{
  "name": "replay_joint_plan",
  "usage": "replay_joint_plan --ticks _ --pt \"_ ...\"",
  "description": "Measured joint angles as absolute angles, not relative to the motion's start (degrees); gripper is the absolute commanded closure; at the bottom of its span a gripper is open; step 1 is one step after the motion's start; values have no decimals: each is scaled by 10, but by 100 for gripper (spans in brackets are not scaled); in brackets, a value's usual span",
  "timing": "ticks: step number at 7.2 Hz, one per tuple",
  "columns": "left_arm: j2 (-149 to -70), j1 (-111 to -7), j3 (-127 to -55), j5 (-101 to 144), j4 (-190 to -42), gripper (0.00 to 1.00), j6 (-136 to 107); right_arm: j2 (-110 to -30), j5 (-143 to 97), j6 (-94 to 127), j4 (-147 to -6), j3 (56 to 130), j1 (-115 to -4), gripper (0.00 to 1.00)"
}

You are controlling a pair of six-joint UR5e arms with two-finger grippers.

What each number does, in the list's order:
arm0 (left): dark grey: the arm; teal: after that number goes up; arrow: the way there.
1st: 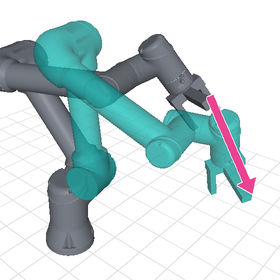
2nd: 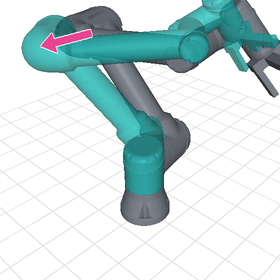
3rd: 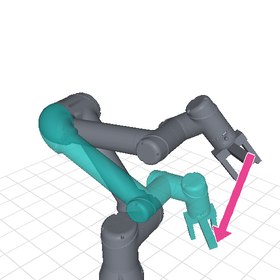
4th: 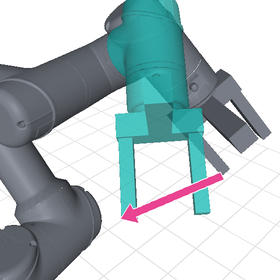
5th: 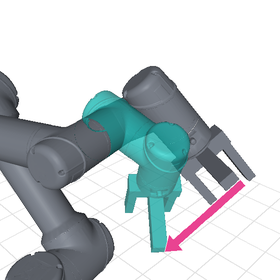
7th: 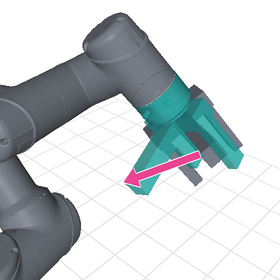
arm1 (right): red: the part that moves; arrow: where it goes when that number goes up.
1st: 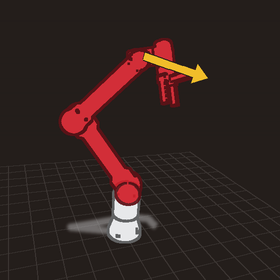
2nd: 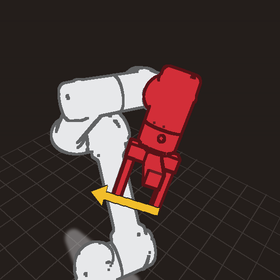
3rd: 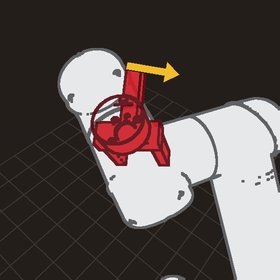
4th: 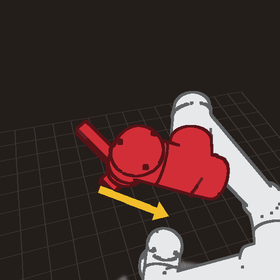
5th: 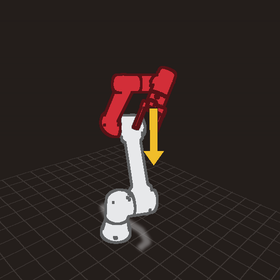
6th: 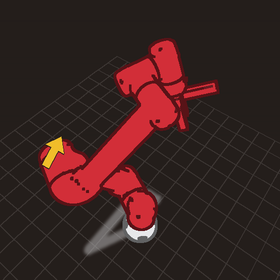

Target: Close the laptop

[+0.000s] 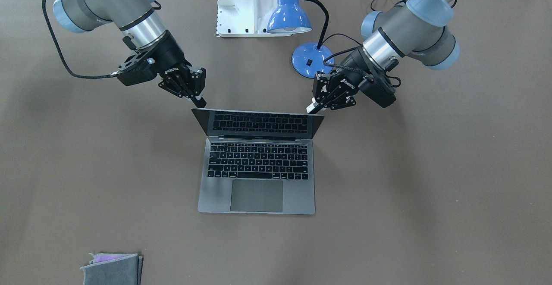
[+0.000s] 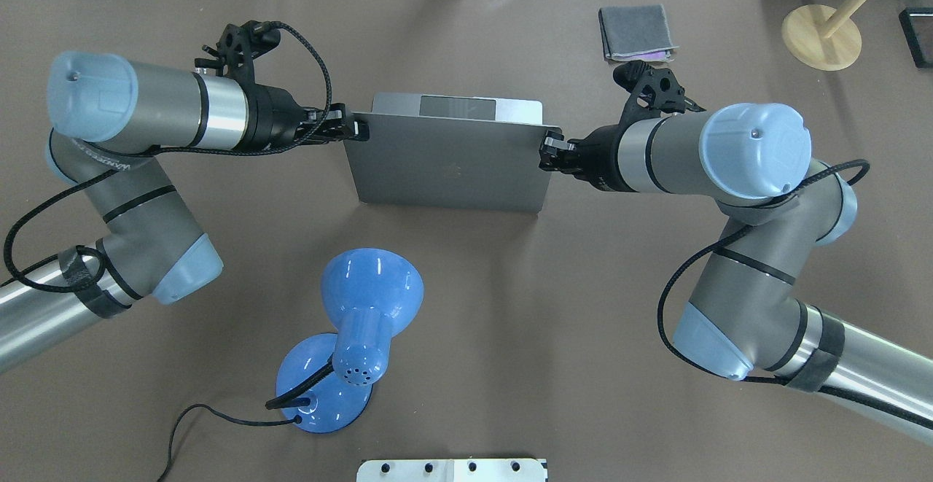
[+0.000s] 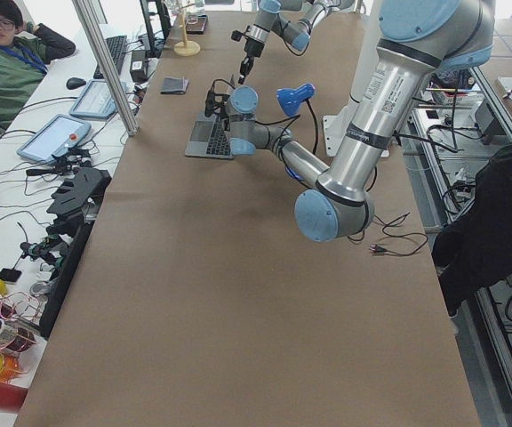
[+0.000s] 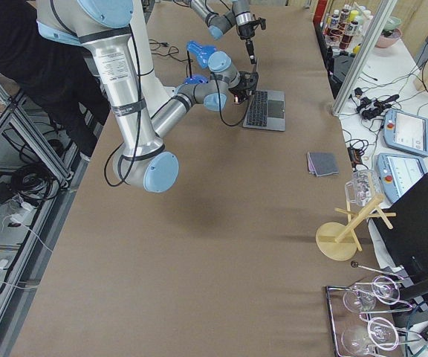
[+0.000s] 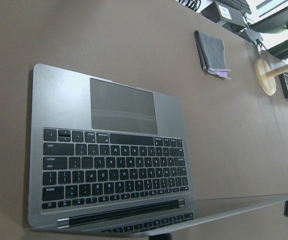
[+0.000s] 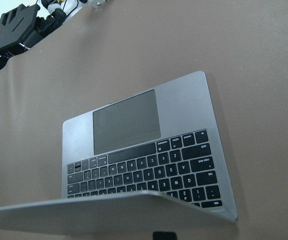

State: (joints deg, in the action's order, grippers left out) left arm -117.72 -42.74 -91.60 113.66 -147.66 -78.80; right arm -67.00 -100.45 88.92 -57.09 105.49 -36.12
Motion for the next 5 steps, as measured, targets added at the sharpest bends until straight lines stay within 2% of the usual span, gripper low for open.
replay_joint_plan --ticks 5 --pt "-1232 -433 -828 1091 -1477 100 -761 -602 -1005 877 -566 928 -399 100"
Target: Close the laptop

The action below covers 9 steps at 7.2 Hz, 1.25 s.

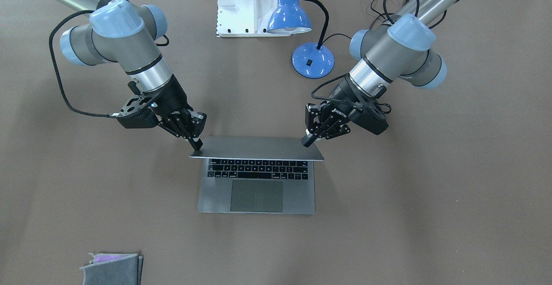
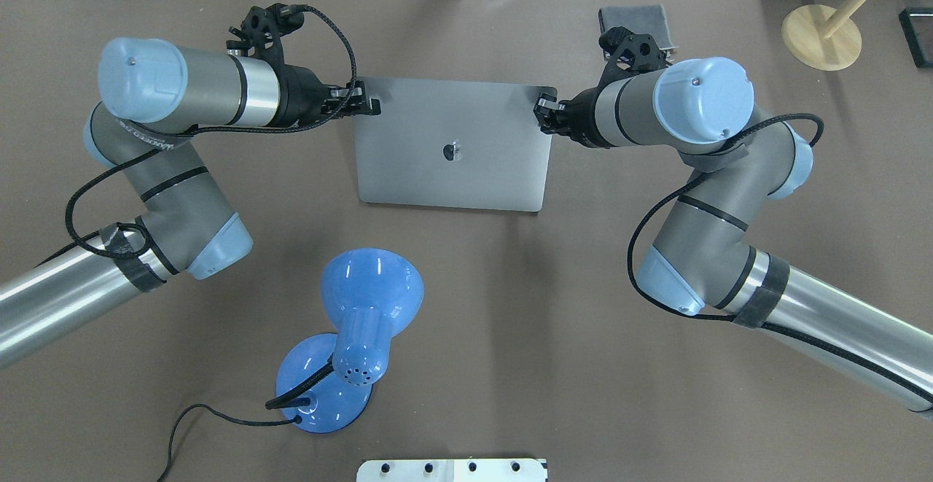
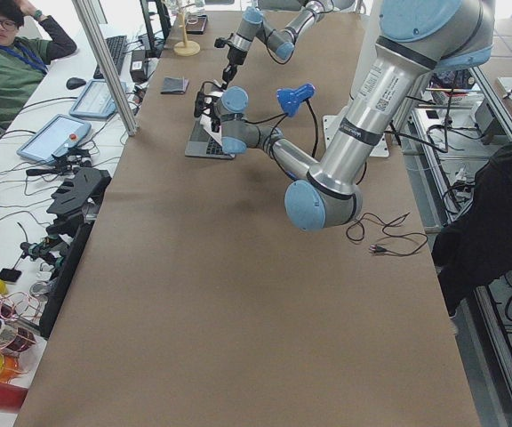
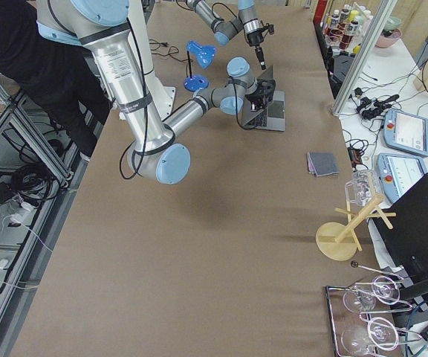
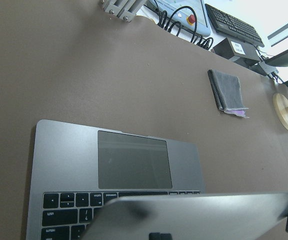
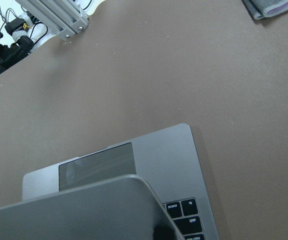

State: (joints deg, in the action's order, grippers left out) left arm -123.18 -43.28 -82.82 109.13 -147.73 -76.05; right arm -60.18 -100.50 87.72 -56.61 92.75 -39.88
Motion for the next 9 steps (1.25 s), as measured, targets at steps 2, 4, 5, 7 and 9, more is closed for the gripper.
replay_joint_plan --ticks 2,4,5,7,9 --pt "-1253 -434 -781 1064 -1477 100 -744 -577 -1004 875 -565 887 -403 100" --pt "-1273 -432 -722 1033 -1476 100 -717 -556 -1002 875 -564 844 -403 100" --pt "-1283 -431 -694 1021 -1476 100 -707 -542 -1001 874 -564 815 -403 100" --pt "-1296 -427 -662 1003 -1476 100 -690 -527 -996 874 -564 773 -402 100" --pt "-1299 -424 -656 998 -1476 100 -684 -523 -982 873 -564 756 -399 100"
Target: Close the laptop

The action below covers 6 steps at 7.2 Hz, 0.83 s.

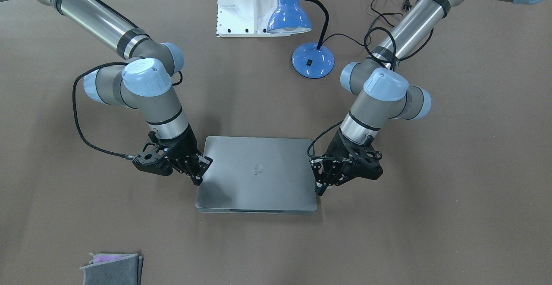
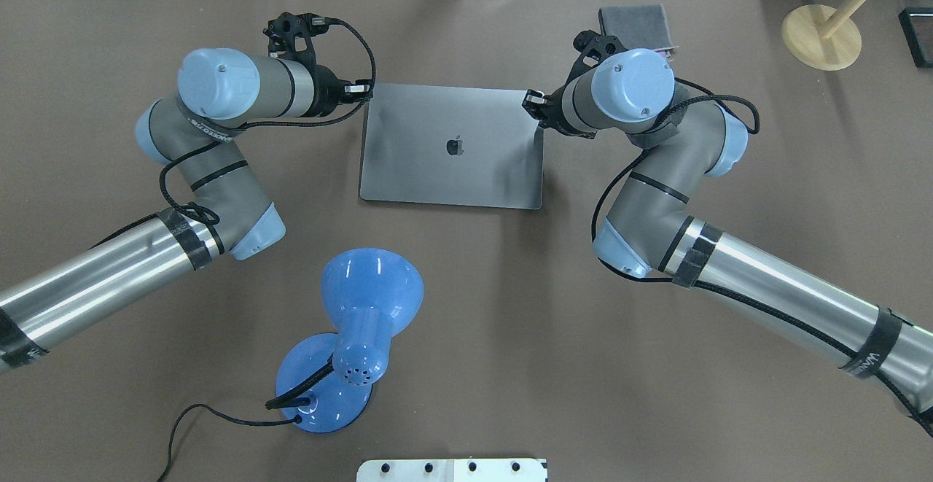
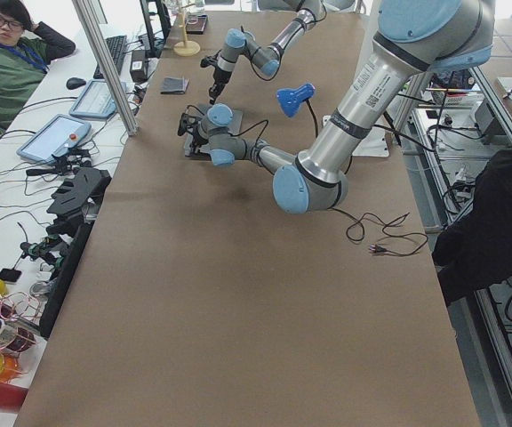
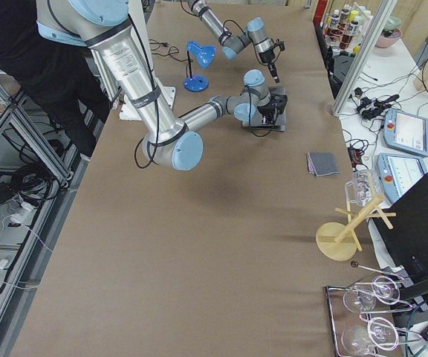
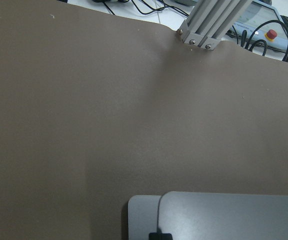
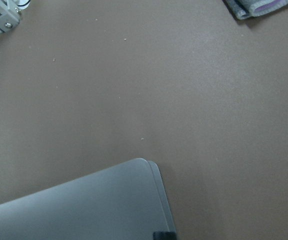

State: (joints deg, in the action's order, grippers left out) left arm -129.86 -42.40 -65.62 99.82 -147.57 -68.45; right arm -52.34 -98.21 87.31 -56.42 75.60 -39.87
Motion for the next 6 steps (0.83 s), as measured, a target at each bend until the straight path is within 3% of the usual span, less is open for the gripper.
replay_joint_plan --ticks 4,5,6 --pt "-1292 -439 -729 1041 -1428 100 -684 -524 -1033 846 -569 779 -429 100" --pt "-1278 -458 -776 1087 -1377 56 -676 -539 -1077 820 -571 797 -451 22" --pt "-1252 -487 -832 1147 -1329 2 -649 -569 -1115 786 -572 823 -476 0"
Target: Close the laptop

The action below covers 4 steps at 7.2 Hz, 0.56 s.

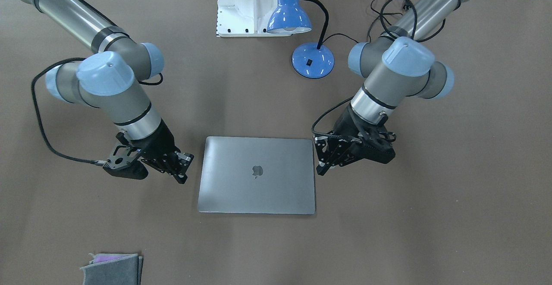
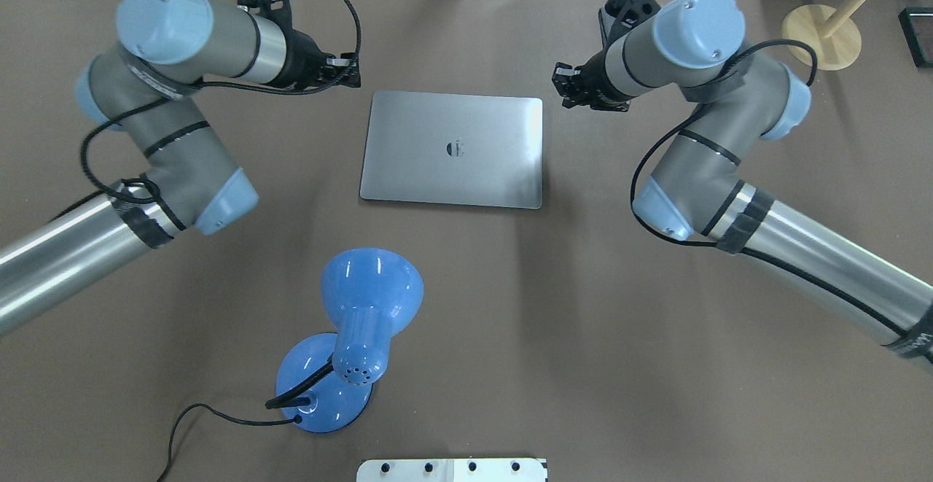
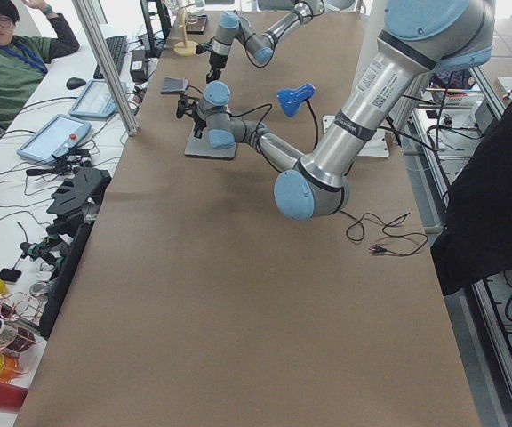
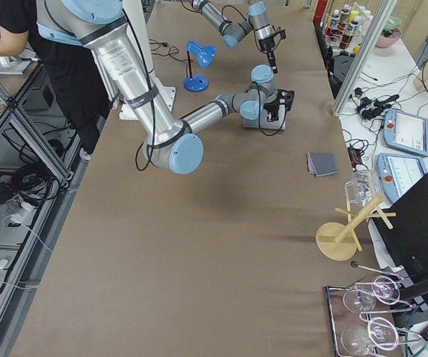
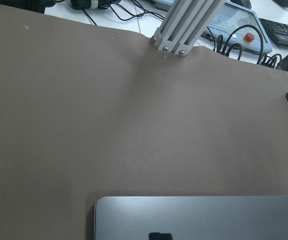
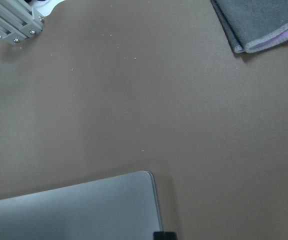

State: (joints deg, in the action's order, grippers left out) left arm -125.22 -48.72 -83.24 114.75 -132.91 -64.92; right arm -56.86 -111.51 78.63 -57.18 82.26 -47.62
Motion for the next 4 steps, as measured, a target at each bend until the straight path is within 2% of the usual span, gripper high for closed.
replay_joint_plan --ticks 2,4 --pt "-1184 -565 -920 1267 -1280 1 -571 -637 -1143 702 -572 867 -527 0" --pt "-1122 -646 -951 1356 -1243 1 -453 -697 -1177 594 -573 884 -577 0"
